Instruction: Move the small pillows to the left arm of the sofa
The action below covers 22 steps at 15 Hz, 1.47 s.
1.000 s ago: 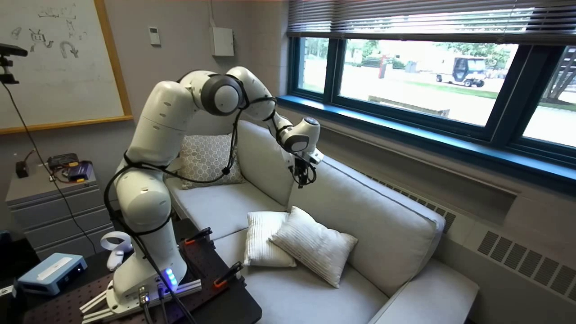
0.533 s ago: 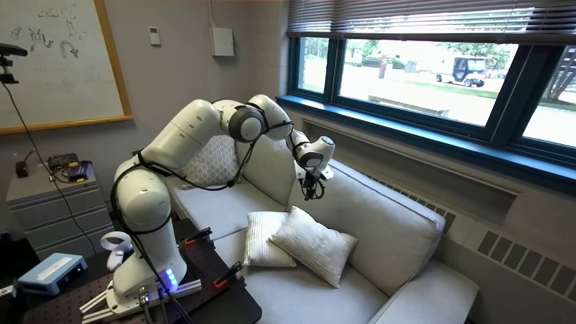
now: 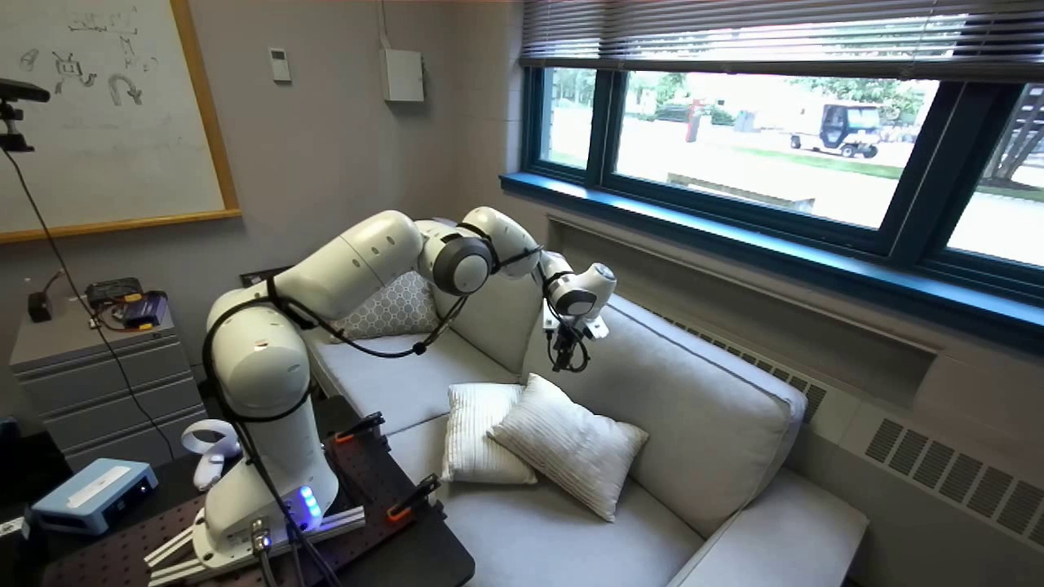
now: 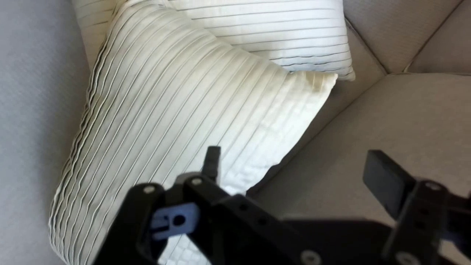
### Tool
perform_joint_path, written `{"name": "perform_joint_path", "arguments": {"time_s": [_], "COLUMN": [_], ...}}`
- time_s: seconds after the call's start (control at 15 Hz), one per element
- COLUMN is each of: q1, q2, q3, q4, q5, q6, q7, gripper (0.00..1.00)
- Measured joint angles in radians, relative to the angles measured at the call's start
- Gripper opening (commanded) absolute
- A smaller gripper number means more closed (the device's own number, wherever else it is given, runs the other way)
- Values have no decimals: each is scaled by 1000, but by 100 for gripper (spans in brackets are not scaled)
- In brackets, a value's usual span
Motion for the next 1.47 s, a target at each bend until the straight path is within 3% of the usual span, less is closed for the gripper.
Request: {"name": "perform_joint_path", "arguments": {"time_s": [0.4, 1.07, 1.27, 1.33, 1.47], "q1": [-5, -79, -100, -103, -104], "q2": [25, 397, 431, 430, 430], "q3": [-1, 1, 8, 12, 18], "q4": [22, 356, 389, 389, 389], "q5": [2, 62, 71, 71, 71], "q6": [-10, -84, -89, -89, -89], "q7": [3, 138, 208, 227, 261], "gripper": [100, 100, 100, 75, 67]}}
